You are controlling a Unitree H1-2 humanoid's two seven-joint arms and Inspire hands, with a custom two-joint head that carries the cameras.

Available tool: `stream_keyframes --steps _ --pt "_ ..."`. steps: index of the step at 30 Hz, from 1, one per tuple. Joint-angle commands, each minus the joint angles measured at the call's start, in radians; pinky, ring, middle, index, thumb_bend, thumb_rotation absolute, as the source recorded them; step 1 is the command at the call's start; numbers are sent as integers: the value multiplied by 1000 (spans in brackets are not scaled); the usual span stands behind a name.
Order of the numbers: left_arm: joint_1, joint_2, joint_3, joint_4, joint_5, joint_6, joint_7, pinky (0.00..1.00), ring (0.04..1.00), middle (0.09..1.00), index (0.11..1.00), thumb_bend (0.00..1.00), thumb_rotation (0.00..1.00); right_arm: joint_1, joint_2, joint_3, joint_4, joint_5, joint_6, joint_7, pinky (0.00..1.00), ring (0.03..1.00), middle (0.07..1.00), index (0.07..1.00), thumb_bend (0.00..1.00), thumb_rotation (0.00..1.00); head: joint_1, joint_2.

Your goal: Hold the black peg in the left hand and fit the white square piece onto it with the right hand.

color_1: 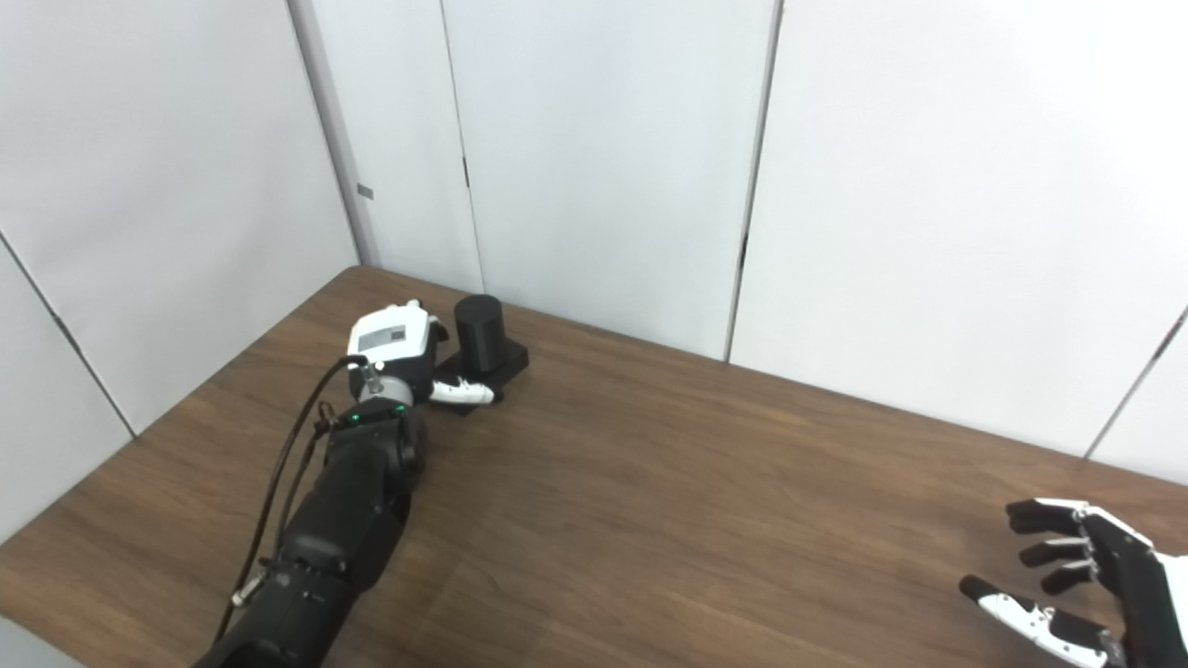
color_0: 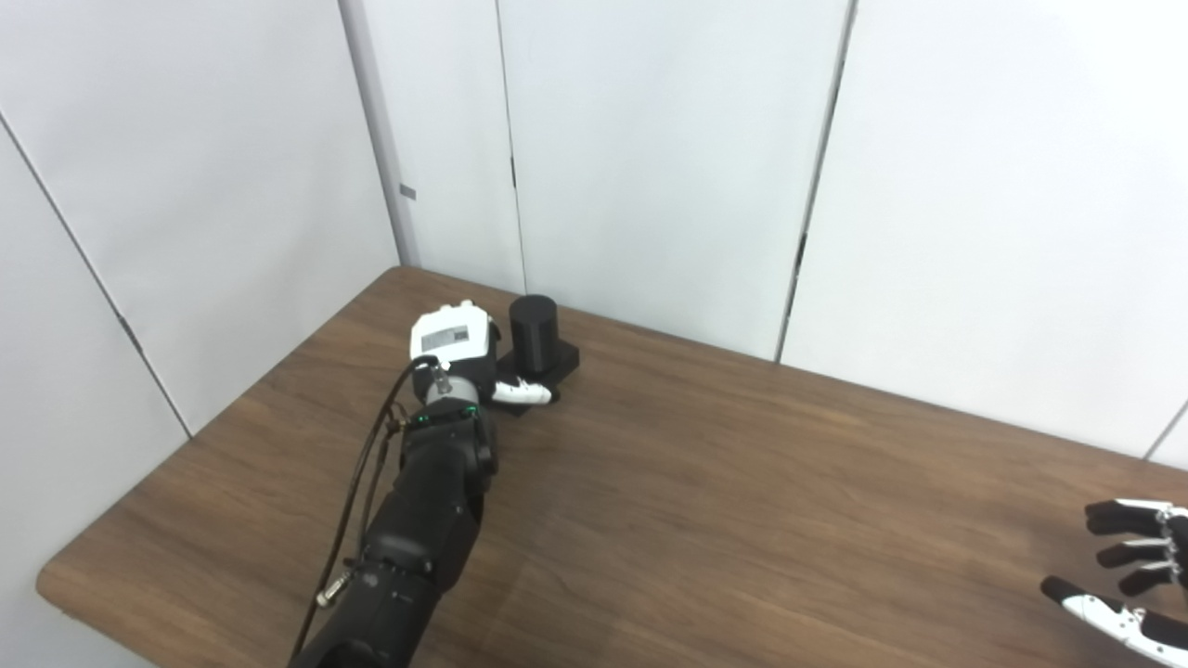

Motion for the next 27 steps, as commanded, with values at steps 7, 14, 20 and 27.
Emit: stream_keyframes --steps 7,14,20,27 --pt "-47 28 -25 39 0 2 17 1000 1000 1000 815 1000 547 -27 -19 -14 -24 12 -34 -9 405 537 621 602 571 62 -3 4" --pt "-37 40 -58 66 23 2 34 1000 1000 1000 805 1000 525 -22 -22 -15 -41 17 -19 -1 403 537 624 602 561 56 -4 12" --pt "-31 49 -67 87 39 2 38 1000 1000 1000 798 1000 524 -17 -24 -18 -44 27 -21 2 420 544 627 604 564 55 -5 18" --pt "-28 52 -59 107 26 2 62 1000 1000 1000 801 1000 525 -12 -34 -17 -43 26 -32 7 410 542 632 533 522 95 -3 23"
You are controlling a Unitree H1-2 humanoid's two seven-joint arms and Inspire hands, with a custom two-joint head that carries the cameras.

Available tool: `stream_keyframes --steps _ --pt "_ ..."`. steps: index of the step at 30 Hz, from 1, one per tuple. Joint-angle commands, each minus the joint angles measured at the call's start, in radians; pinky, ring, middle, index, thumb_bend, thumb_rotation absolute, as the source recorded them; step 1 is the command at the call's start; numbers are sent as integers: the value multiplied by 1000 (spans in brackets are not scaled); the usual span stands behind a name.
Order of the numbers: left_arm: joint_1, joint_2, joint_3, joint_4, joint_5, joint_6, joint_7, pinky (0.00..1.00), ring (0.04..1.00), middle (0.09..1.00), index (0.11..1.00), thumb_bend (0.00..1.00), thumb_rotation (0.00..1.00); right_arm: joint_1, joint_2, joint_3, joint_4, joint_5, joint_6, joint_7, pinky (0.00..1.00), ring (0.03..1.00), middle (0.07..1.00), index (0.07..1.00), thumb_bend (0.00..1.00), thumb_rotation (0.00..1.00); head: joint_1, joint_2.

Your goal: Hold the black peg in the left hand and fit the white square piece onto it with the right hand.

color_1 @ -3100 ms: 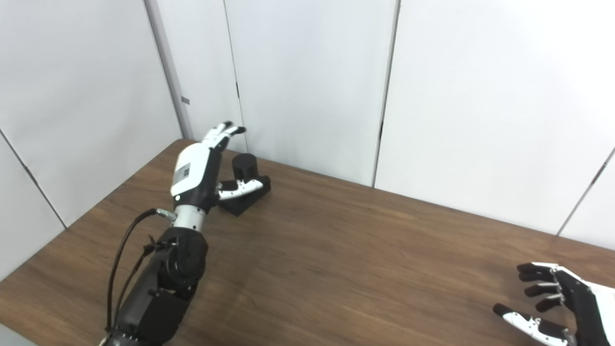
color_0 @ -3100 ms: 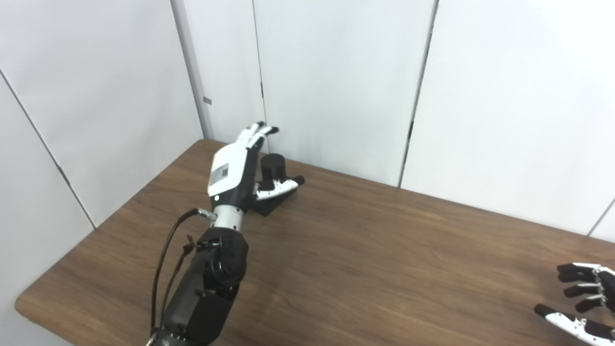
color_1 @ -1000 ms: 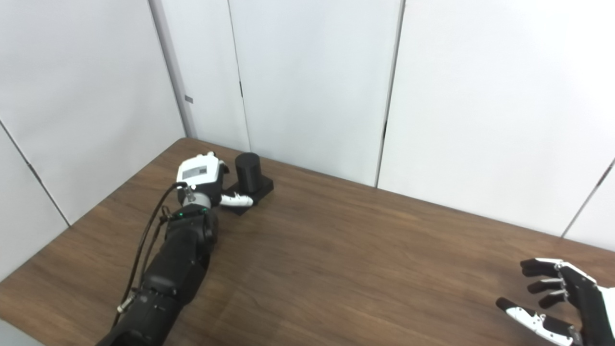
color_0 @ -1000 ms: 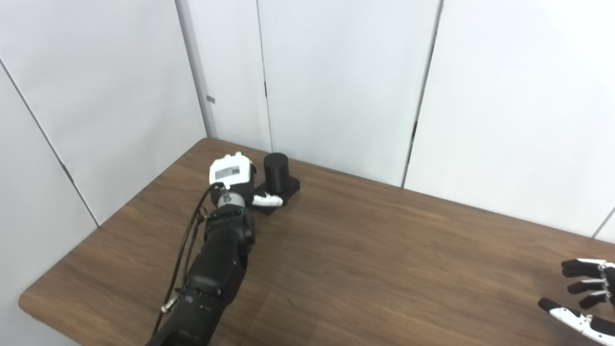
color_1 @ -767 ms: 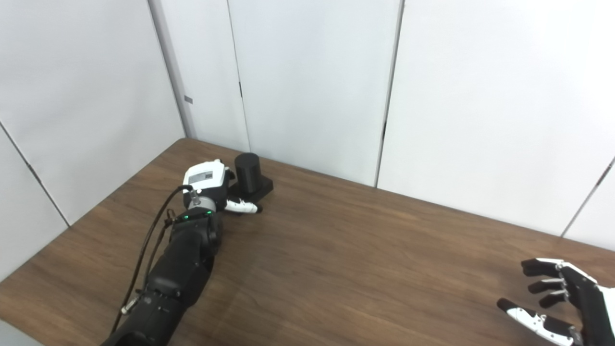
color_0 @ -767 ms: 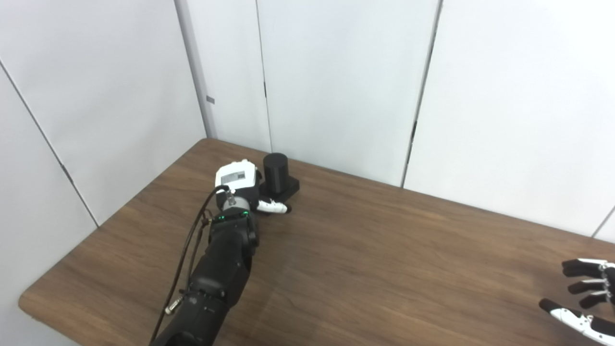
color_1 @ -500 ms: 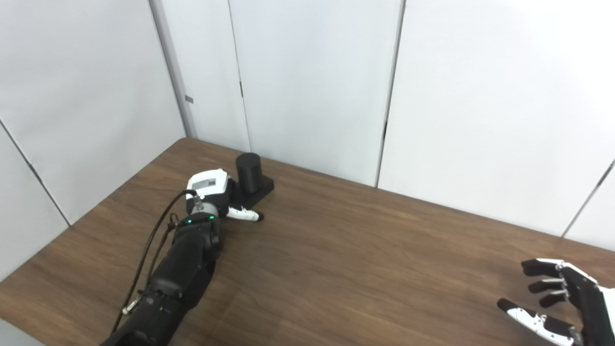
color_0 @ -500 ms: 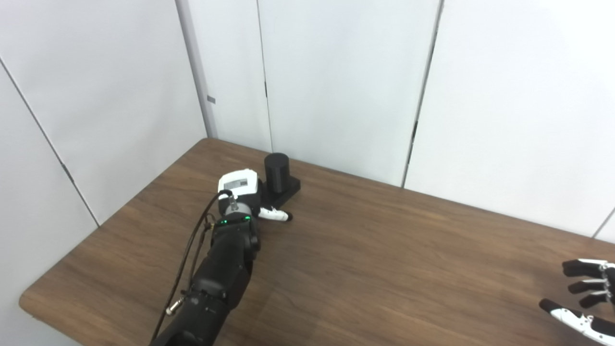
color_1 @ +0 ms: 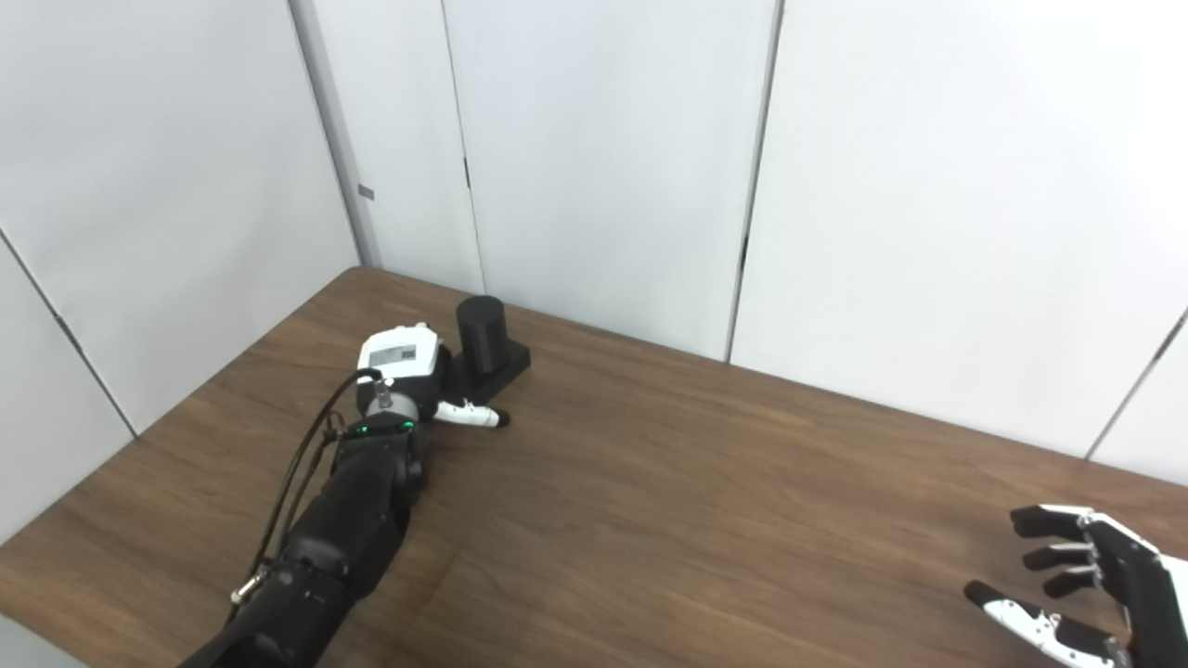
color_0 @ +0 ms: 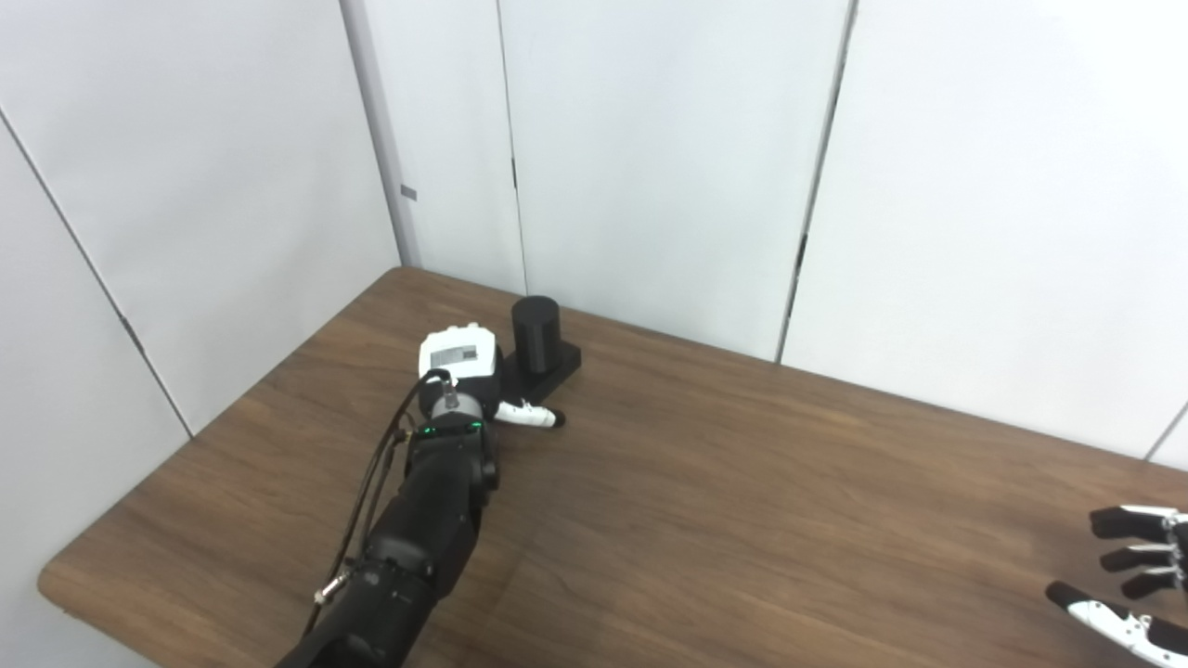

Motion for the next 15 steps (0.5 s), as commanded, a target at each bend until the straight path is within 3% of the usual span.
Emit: stream_keyframes --steps 1,3,10,12,15 --pt "-29 25 2 11 5 3 35 1000 1000 1000 800 1000 526 -24 -28 -10 -41 1 -27 0 413 545 634 513 512 115 0 1" --pt "-31 27 1 21 -7 3 56 1000 1000 1000 794 996 517 -22 -30 -9 -43 4 -33 2 411 549 640 497 504 128 -1 5" --pt "-31 69 -68 46 -130 -11 108 965 1000 949 649 757 255 -19 -36 -6 -38 15 -54 -1 400 542 643 491 501 132 -5 9" --pt "-30 79 -87 52 -172 -17 125 962 978 919 554 613 144 -19 -37 -5 -39 12 -54 -3 398 542 643 490 501 132 -8 11" --pt "-30 89 -114 61 -216 -12 147 941 946 888 499 527 76 -19 -37 -6 -41 9 -53 -3 403 544 644 490 501 133 -8 11"
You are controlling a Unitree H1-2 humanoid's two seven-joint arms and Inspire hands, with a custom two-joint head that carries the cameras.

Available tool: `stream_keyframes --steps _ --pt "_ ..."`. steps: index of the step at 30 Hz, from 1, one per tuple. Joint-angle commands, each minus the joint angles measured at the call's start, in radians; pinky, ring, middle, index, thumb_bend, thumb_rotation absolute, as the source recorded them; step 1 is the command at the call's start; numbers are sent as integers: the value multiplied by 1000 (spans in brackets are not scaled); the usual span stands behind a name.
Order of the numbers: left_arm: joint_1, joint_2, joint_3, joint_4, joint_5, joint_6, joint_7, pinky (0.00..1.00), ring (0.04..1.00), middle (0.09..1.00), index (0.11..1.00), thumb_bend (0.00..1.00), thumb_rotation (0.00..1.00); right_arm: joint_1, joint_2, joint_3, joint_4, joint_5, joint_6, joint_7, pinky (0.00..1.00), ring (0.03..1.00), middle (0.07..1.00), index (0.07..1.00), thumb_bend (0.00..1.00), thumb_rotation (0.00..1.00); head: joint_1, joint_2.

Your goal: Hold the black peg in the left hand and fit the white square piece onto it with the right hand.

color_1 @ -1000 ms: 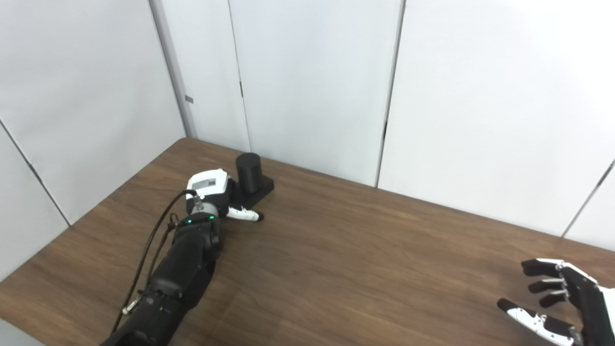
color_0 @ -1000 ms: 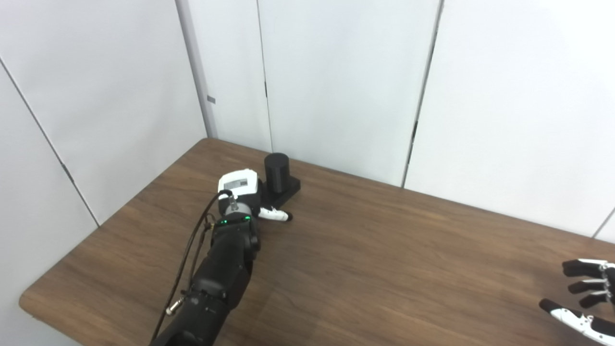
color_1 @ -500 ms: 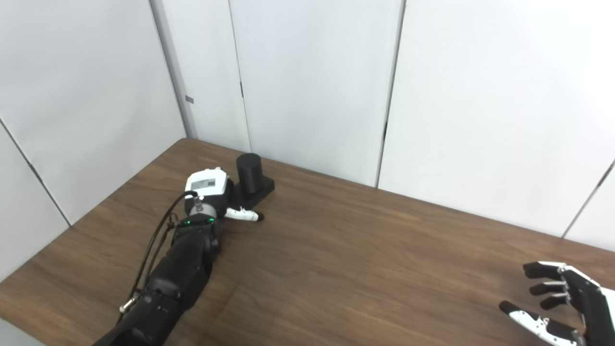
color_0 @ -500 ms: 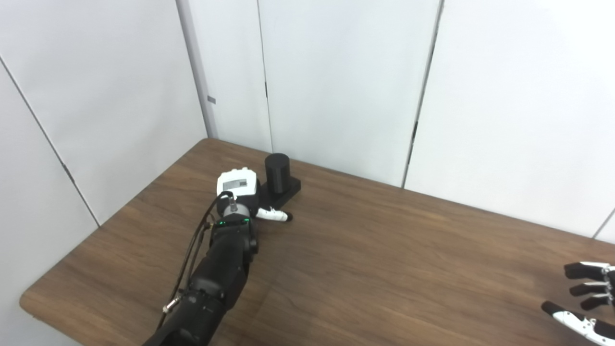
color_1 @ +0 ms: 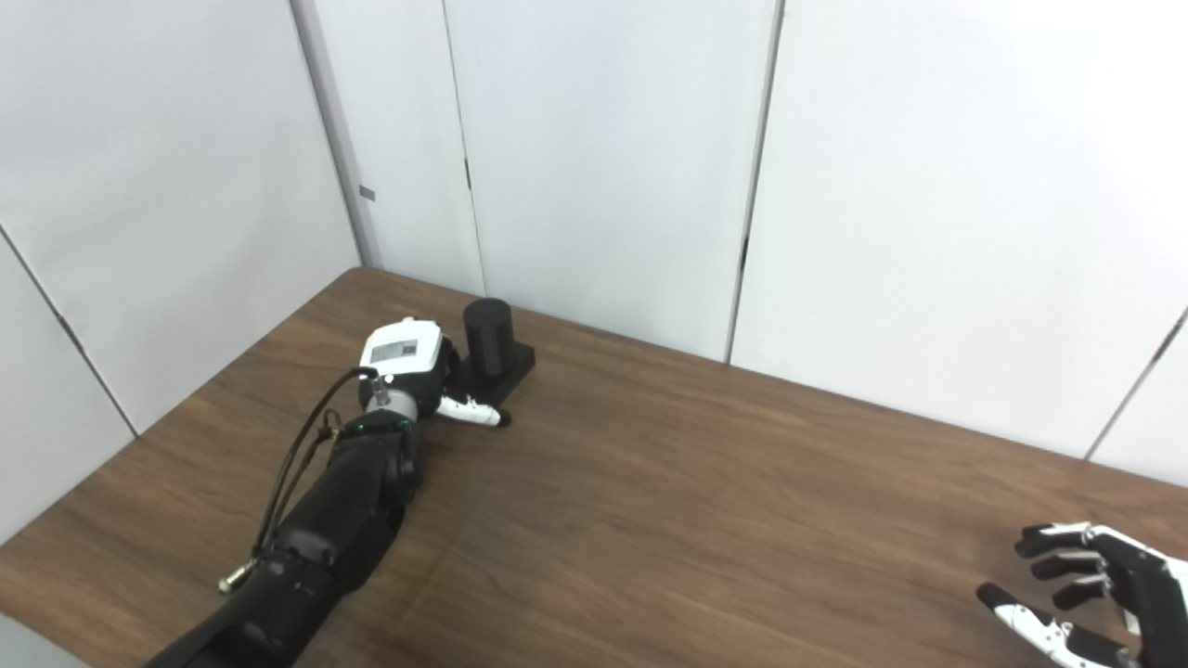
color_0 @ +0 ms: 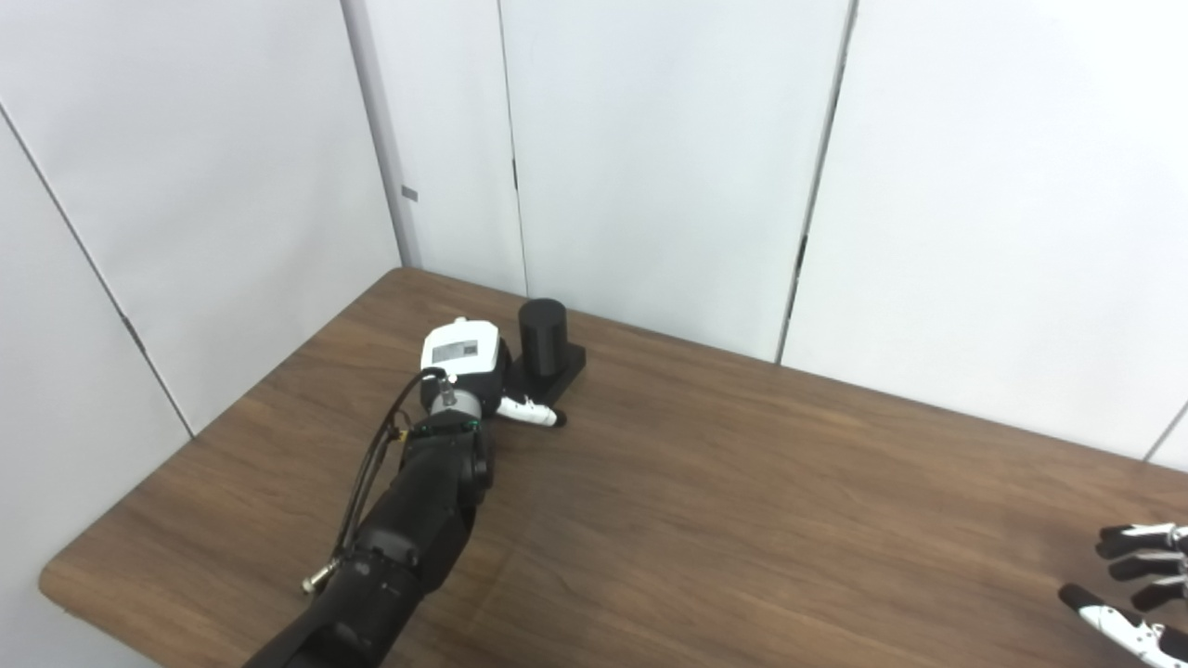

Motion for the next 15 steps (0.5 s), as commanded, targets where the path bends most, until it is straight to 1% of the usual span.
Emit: stream_keyframes --steps 1,3,6,12,15 --pt "-21 24 -23 25 -21 -3 22 938 941 885 496 522 72 -29 -16 -8 -40 4 -45 -7 404 544 644 490 501 133 0 1" --pt "-15 32 -47 30 -44 -23 51 889 913 858 485 521 64 -28 -15 -9 -41 9 -44 -6 411 546 644 490 501 134 0 1" --pt "-12 42 -77 35 -71 -33 77 864 897 841 480 522 61 -28 -15 -9 -43 11 -40 -3 412 547 645 490 501 136 0 1" --pt "-7 62 -127 38 -125 -63 94 889 898 843 482 523 58 -29 -13 -8 -46 6 -33 -1 414 552 646 490 500 136 -5 9" --pt "-3 83 -165 41 -151 -98 73 910 905 854 484 521 59 -29 -9 -6 -55 2 -22 1 420 553 646 490 500 135 -12 10"
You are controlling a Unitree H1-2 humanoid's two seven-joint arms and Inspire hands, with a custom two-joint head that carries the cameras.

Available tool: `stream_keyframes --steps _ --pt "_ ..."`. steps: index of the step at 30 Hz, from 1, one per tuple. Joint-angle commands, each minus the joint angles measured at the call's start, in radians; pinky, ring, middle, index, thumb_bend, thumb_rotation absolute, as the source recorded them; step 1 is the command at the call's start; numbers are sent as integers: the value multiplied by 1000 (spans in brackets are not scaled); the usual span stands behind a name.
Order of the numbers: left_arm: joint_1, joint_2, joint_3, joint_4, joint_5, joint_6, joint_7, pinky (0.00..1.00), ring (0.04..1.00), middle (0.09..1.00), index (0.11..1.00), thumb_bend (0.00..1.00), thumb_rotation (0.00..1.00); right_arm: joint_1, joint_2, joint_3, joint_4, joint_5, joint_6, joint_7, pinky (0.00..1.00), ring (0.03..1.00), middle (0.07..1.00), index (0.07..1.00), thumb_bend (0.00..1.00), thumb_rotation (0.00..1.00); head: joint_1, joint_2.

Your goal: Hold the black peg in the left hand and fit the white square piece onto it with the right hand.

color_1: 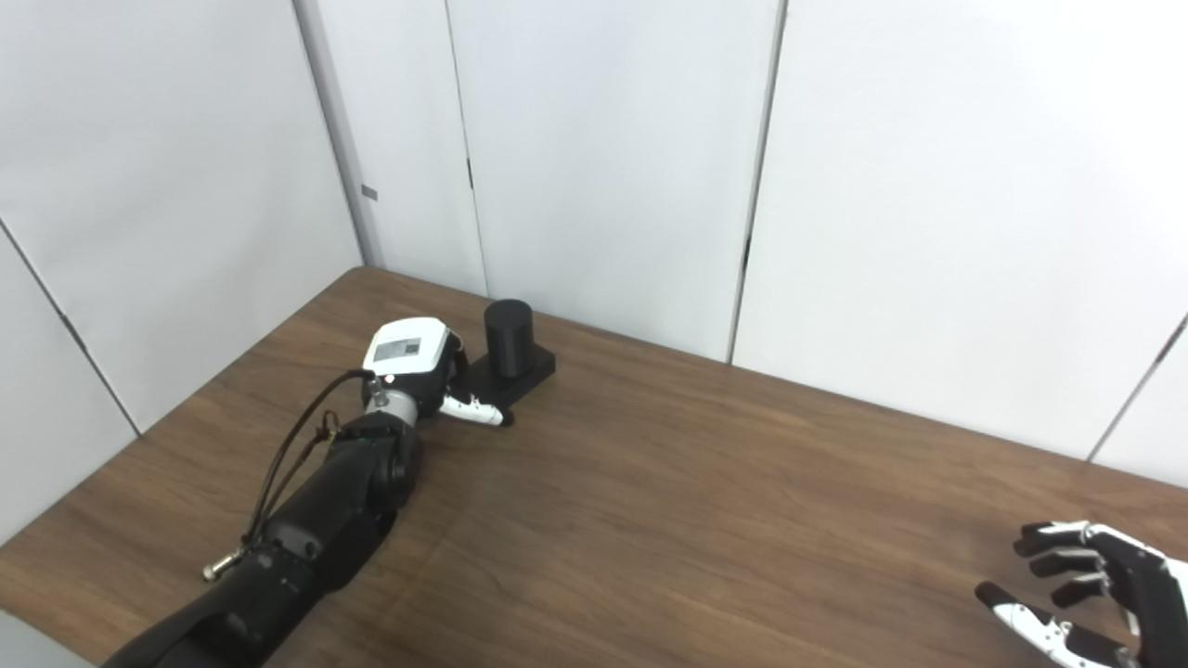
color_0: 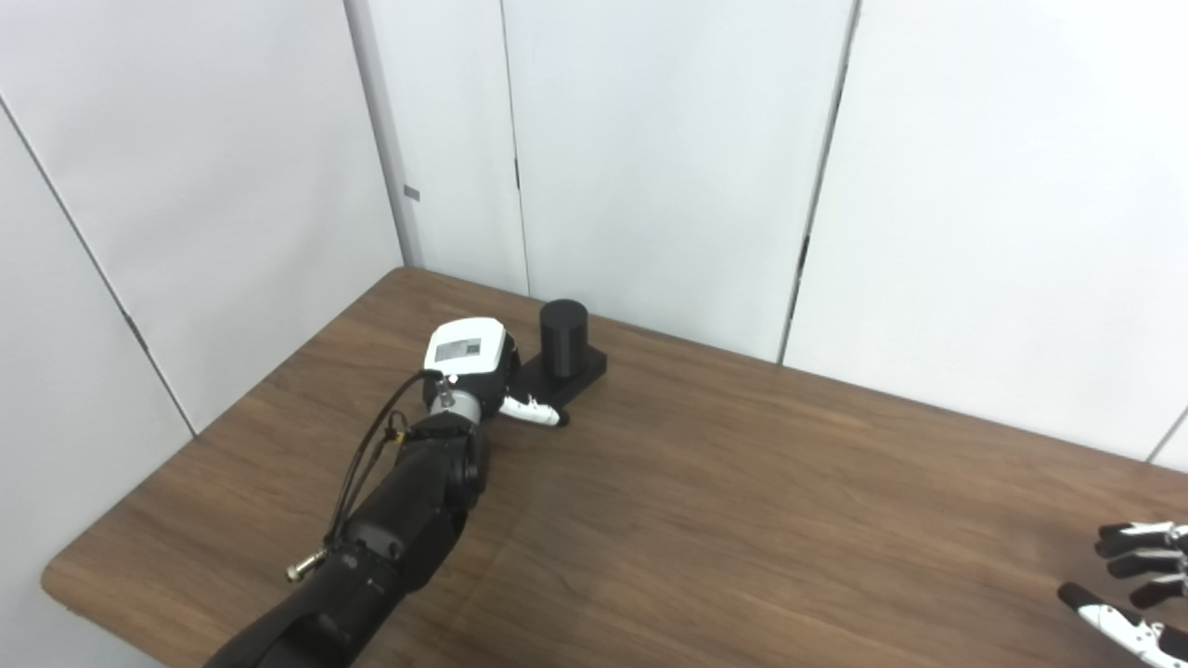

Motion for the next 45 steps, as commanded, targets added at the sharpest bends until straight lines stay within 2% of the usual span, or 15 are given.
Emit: stream_keyframes --steps 1,7,12,18,24,30,36,40,45 --pt "0 11 -44 15 -16 -48 -34 914 906 856 484 521 59 -31 -8 -5 -48 1 -21 -5 421 553 646 490 500 135 -1 1" --pt "16 37 -108 5 -50 -120 -32 923 903 850 485 523 59 -31 -4 -2 -60 -7 0 -1 430 559 648 491 499 132 -12 4" --pt "39 52 -133 -37 -109 -197 -47 940 913 849 486 523 57 -34 3 1 -59 -11 -2 -7 429 552 644 491 500 126 -29 9" --pt "68 86 -184 -86 -160 -359 -51 920 900 852 487 521 56 -33 16 9 -83 -39 14 -10 444 554 649 490 500 116 -66 19" --pt "74 103 -238 -144 -166 -453 -101 910 911 873 490 521 62 -33 33 10 -112 -46 49 3 484 574 661 490 500 114 -114 34" --pt "72 114 -290 -208 -122 -490 -131 900 903 862 489 523 71 -37 38 12 -119 -44 70 10 513 612 673 491 501 114 -178 53" --pt "69 132 -327 -254 -119 -559 -172 893 903 866 489 523 72 -44 36 20 -75 -50 -1 -17 494 589 655 491 502 114 -257 78" --pt "74 129 -345 -288 -110 -576 -199 922 911 863 489 523 72 -48 44 23 -62 -54 -5 -24 501 587 650 492 503 115 -299 89" --pt "72 119 -371 -309 -103 -612 -223 879 908 859 487 523 69 -52 43 34 -54 -79 -20 -37 491 575 631 493 503 121 -339 98"
